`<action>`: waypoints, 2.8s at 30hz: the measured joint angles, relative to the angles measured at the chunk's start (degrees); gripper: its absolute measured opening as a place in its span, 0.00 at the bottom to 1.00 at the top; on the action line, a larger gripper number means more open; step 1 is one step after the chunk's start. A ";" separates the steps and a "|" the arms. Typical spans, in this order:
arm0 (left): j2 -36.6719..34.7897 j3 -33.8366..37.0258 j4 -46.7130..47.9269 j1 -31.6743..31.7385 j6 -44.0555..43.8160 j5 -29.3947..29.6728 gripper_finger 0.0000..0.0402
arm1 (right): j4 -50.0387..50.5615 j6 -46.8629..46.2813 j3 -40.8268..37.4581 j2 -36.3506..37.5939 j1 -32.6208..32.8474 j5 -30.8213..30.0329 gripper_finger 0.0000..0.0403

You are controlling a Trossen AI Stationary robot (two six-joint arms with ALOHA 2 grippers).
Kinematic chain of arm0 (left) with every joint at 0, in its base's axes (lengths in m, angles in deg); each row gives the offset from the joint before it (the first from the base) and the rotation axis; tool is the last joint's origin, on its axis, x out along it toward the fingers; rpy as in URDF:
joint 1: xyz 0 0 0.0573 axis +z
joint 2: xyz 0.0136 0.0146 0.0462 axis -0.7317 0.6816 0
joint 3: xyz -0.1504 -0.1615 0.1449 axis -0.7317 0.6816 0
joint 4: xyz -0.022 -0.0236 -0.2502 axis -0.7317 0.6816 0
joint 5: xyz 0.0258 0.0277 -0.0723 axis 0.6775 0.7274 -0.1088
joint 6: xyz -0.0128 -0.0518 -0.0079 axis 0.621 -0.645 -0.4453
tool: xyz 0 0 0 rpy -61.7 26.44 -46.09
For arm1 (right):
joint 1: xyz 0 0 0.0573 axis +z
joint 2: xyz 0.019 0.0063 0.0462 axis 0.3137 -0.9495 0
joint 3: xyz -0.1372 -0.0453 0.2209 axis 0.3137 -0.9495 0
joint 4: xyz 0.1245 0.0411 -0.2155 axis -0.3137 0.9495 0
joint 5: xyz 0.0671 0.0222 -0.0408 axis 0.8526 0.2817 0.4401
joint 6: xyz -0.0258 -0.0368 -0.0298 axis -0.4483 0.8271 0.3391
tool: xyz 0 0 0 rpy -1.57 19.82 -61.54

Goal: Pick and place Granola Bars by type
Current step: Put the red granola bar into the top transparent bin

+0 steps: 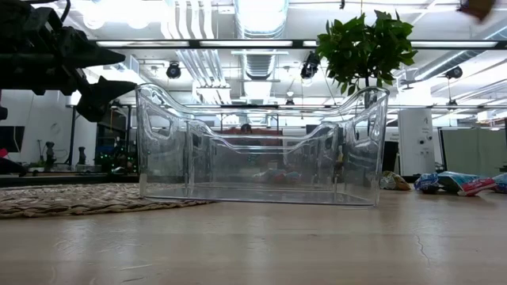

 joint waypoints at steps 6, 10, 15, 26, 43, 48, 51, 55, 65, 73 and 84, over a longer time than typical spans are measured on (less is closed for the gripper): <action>0.00 0.01 -0.02 -0.01 0.01 -0.02 0.65 | -0.69 12.42 4.31 -4.21 -5.80 0.09 0.02; 0.00 0.00 -0.01 -0.01 0.01 -0.01 0.65 | -0.24 21.38 7.51 -7.67 -9.93 0.20 0.02; 0.00 0.00 -0.02 0.00 0.01 -0.02 0.65 | -0.16 31.22 12.67 -12.71 -15.86 0.20 0.02; 0.00 -0.01 -0.01 0.00 0.01 0.00 0.65 | 6.65 53.59 28.39 -27.21 -28.82 -1.14 0.02; 0.00 0.02 0.00 0.01 0.01 -0.02 0.65 | 11.89 79.60 45.78 -45.69 -45.92 -1.30 0.02; 0.00 0.00 -0.01 0.00 -0.01 -0.01 0.65 | 11.60 85.49 45.76 -46.96 -49.85 -1.93 0.02; 0.00 0.00 0.00 -0.01 0.01 0.00 0.65 | 11.32 88.02 45.67 -47.64 -52.06 -3.59 0.02; 0.00 0.00 0.00 0.00 0.01 0.00 0.65 | 10.54 90.67 45.67 -49.12 -54.12 -3.96 0.02; 0.00 0.01 0.00 0.00 0.00 -0.01 0.65 | 7.31 92.46 45.61 -53.12 -55.50 -3.93 0.02; 0.00 0.02 0.00 -0.01 0.01 -0.02 0.65 | 3.97 92.89 45.56 -55.64 -55.56 -3.49 0.02; 0.00 0.01 0.00 0.01 0.01 0.00 0.65 | 4.03 92.91 45.56 -57.83 -57.23 -3.90 0.02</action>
